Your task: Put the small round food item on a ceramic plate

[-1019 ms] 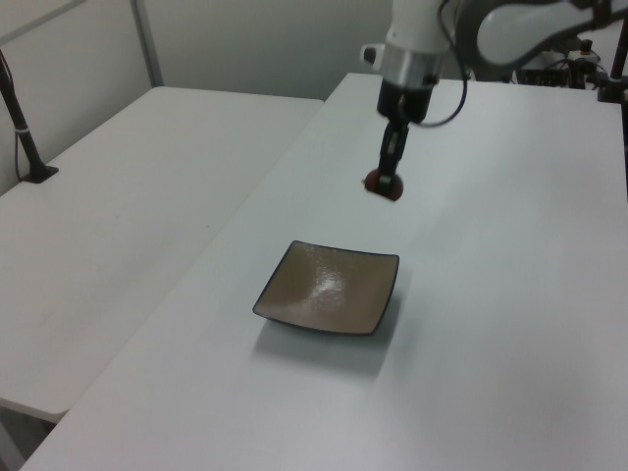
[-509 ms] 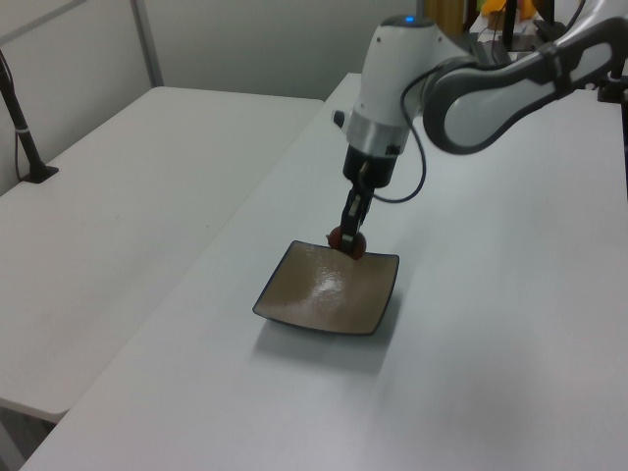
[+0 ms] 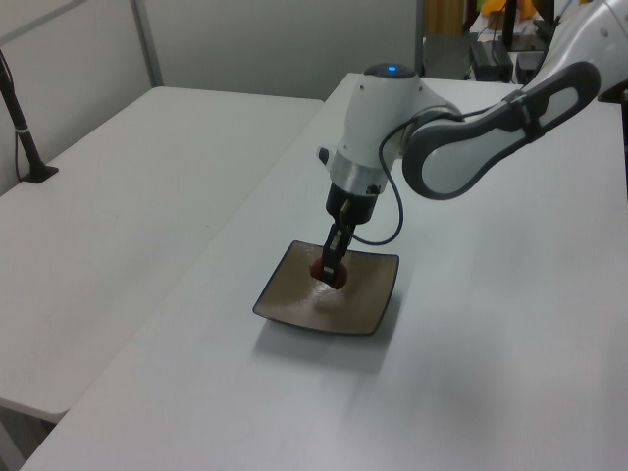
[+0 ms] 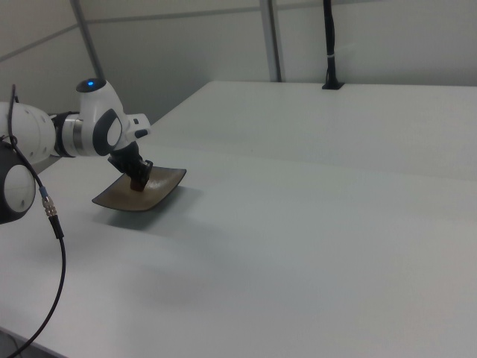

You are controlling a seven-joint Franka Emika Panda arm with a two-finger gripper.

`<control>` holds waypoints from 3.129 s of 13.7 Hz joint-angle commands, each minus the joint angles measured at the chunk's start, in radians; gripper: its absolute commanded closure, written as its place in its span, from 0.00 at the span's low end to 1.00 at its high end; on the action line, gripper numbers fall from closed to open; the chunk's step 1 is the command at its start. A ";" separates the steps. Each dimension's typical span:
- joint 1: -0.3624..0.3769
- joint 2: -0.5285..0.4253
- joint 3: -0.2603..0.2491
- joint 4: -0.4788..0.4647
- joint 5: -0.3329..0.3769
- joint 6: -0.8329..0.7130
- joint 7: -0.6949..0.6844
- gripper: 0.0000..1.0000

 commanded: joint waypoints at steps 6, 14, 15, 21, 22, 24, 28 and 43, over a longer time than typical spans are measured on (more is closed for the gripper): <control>0.021 0.062 -0.018 0.018 -0.031 0.096 0.042 0.41; -0.008 0.006 -0.020 0.015 -0.041 0.087 0.041 0.00; -0.011 -0.019 -0.025 0.003 -0.049 0.080 0.041 0.00; -0.108 -0.257 -0.029 -0.047 -0.054 -0.183 0.041 0.00; -0.140 -0.310 -0.032 -0.047 -0.054 -0.279 0.036 0.00; -0.166 -0.407 -0.074 -0.049 -0.051 -0.435 0.035 0.00; -0.235 -0.568 -0.104 -0.107 -0.045 -0.631 0.033 0.00; -0.274 -0.650 -0.098 -0.216 -0.020 -0.630 -0.334 0.00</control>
